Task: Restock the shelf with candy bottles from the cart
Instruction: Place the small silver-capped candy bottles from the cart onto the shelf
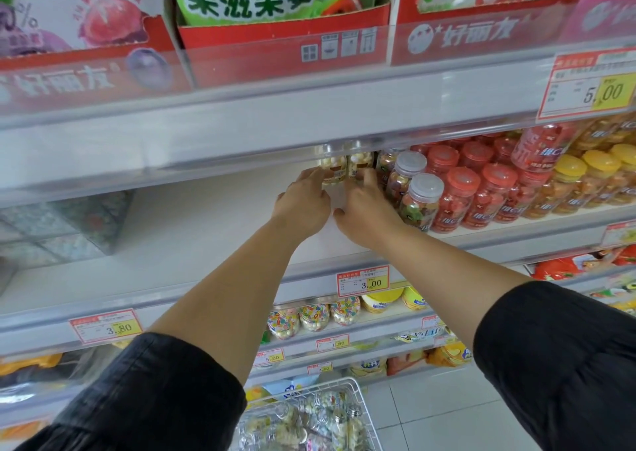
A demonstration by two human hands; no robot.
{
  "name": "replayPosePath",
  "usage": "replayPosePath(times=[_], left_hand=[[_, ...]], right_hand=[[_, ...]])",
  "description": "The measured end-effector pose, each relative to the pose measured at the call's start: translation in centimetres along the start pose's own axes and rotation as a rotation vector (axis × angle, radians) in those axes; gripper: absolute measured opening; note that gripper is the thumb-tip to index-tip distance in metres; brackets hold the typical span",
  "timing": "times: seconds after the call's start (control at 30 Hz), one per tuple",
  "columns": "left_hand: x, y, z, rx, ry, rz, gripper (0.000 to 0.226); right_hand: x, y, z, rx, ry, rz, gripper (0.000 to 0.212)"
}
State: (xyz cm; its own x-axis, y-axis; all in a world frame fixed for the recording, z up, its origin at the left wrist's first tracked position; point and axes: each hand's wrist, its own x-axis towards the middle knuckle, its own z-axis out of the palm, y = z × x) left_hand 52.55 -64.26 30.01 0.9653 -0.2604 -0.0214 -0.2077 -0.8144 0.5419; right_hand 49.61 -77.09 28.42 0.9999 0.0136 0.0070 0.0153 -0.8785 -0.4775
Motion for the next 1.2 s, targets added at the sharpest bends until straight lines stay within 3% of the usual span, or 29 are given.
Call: replayPosePath(times=[0.3, 0.47, 0.6, 0.8, 0.93, 1.03, 1.1, 1.2], left_hand=[[-4.5, 0.7, -0.9, -0.101, 0.104, 0.008, 0.049], [-13.5, 0.7, -0.8, -0.248, 0.29, 0.09, 0.037], [-20.6, -1.3, 1.4, -0.29, 0.346, 0.08, 0.028], [-29.1, -8.3, 8.6, -0.261, 0.193, -0.257, 0.027], [-33.7, -13.4, 13.6, -0.272, 0.078, -0.479, 0.028], [-36.2, -16.4, 17.0, -0.296, -0.013, -0.588, 0.028], [-37.3, -18.1, 19.5, -0.291, -0.087, -0.628, 0.028], [-38.3, -20.3, 23.6, -0.243, -0.195, -0.597, 0.029]], right_hand=[[-2.7, -0.5, 0.0, -0.078, 0.043, -0.099, 0.052], [-10.9, -1.4, -1.1, 0.138, 0.067, -0.356, 0.036], [-16.0, -0.9, 1.9, 0.281, -0.028, -0.462, 0.022], [-19.9, 2.7, 12.4, 0.187, -0.442, -0.301, 0.022], [-21.7, 7.2, 19.4, 0.089, -0.757, -0.055, 0.022], [-23.2, 10.0, 23.1, 0.042, -0.823, 0.095, 0.029], [-24.1, 11.4, 25.4, 0.049, -0.855, 0.184, 0.022], [-25.1, 13.3, 29.7, 0.008, -0.882, 0.242, 0.028]])
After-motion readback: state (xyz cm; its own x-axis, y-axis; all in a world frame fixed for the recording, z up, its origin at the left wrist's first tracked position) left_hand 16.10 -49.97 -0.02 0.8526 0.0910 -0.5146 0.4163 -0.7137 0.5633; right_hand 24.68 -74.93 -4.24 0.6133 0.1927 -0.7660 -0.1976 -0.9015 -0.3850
